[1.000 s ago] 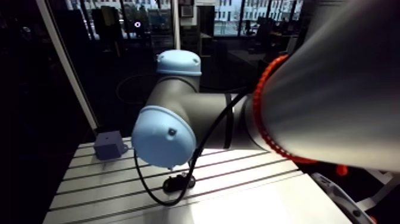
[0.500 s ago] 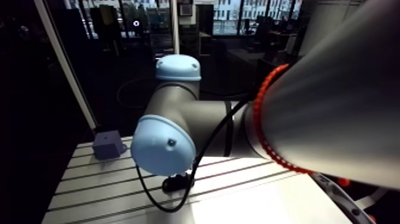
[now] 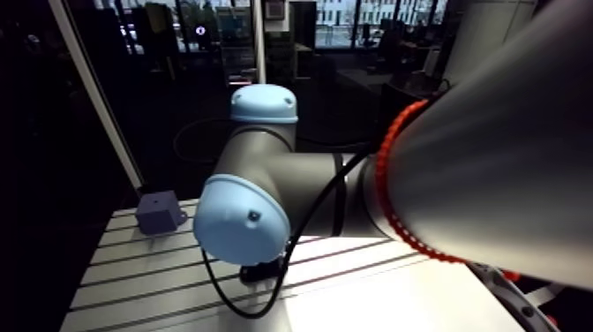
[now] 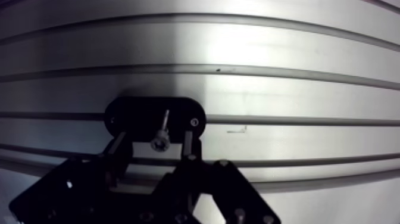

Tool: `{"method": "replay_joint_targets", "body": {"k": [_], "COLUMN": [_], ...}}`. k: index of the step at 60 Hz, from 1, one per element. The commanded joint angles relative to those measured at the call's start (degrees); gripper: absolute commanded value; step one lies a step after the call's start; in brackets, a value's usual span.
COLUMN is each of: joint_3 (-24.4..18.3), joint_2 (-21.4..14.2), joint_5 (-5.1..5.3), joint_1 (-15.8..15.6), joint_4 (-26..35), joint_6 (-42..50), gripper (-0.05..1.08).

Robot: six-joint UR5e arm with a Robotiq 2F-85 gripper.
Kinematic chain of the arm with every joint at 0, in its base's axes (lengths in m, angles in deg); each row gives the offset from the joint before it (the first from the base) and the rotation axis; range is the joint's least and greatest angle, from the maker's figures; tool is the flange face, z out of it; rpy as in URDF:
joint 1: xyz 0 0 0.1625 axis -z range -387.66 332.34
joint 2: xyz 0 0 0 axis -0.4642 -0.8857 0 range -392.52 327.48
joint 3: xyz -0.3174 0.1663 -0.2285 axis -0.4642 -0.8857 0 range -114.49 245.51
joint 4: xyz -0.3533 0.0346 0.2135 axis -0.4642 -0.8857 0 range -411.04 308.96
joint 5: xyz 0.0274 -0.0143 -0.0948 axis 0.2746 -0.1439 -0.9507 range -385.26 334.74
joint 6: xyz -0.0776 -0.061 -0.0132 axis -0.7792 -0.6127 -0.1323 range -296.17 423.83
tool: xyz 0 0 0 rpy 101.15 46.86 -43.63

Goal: Pick up the M10 bolt and insert it into the hole until fully seated.

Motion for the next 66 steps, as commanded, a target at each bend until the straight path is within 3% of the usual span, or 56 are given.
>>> {"method": "replay_joint_targets", "body": {"k": [1,37,50,66], "joint_3": [0.0,-0.1,0.0,0.0], "joint_2": [0.5,0.9,1.3,1.5], "joint_5": [0.02,-0.41,-1.19,-1.21], "joint_1": [0.0,0.0,0.0,0.0], "joint_4": [0.0,-0.1,-1.6,-1.6], "joint_6": [0.1,0.2,0.2,0.2], "gripper": [0.46,0.51,0.57,0.65]}}
